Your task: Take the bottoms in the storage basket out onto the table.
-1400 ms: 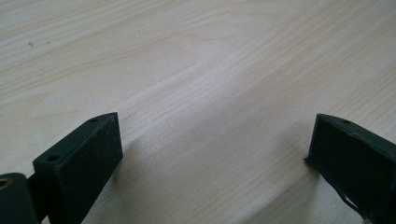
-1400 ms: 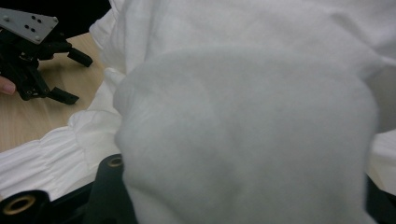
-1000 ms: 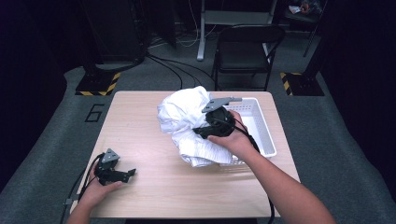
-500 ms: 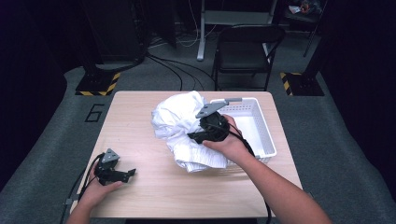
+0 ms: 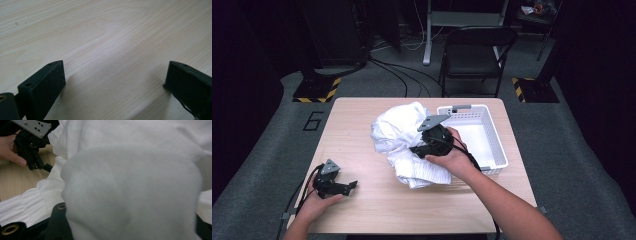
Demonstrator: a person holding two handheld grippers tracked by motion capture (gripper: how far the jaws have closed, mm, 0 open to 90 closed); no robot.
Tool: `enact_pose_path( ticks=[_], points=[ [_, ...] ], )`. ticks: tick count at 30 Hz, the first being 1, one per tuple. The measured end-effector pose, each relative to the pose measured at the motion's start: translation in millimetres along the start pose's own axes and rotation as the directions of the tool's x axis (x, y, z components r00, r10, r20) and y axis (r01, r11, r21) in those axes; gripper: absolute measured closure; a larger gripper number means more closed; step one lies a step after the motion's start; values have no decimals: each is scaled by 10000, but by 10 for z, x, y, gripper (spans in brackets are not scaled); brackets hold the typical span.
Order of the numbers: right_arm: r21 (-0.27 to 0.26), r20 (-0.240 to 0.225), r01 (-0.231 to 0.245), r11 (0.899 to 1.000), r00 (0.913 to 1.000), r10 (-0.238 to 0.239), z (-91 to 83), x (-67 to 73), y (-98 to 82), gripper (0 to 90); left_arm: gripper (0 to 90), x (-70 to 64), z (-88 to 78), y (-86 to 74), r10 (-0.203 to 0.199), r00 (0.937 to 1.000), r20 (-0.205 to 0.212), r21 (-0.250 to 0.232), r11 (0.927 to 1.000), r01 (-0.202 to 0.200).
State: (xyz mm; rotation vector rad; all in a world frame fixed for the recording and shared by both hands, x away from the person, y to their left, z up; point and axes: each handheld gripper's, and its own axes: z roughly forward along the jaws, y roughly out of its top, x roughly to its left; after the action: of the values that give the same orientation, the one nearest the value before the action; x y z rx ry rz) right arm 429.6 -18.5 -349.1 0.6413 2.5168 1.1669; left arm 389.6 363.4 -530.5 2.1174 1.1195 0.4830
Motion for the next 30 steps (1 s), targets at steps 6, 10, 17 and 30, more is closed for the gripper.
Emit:
enact_pose_path(
  ticks=[6, 10, 17, 30],
  points=[
    [55, -4, -86, 9999, 10000, 86, 42, 42, -26, 446, 26, 0, 0, 0, 2, 10000, 1, 2, 10000, -2],
    [85, -58, -7, 10000, 10000, 7, 75, 67, -40, 446, 26, 0, 0, 0, -1, 10000, 1, 0, 10000, 1],
    [221, -133, 15, 9998, 9999, -12, 145, 134, -78, 446, 26, 0, 0, 0, -1, 10000, 2, -4, 10000, 1],
    [375, -79, 19, 9993, 10000, -16, 253, 210, -192, 446, 26, -2, 0, -1, 14, 10000, 33, -12, 10000, -14]
  ],
)
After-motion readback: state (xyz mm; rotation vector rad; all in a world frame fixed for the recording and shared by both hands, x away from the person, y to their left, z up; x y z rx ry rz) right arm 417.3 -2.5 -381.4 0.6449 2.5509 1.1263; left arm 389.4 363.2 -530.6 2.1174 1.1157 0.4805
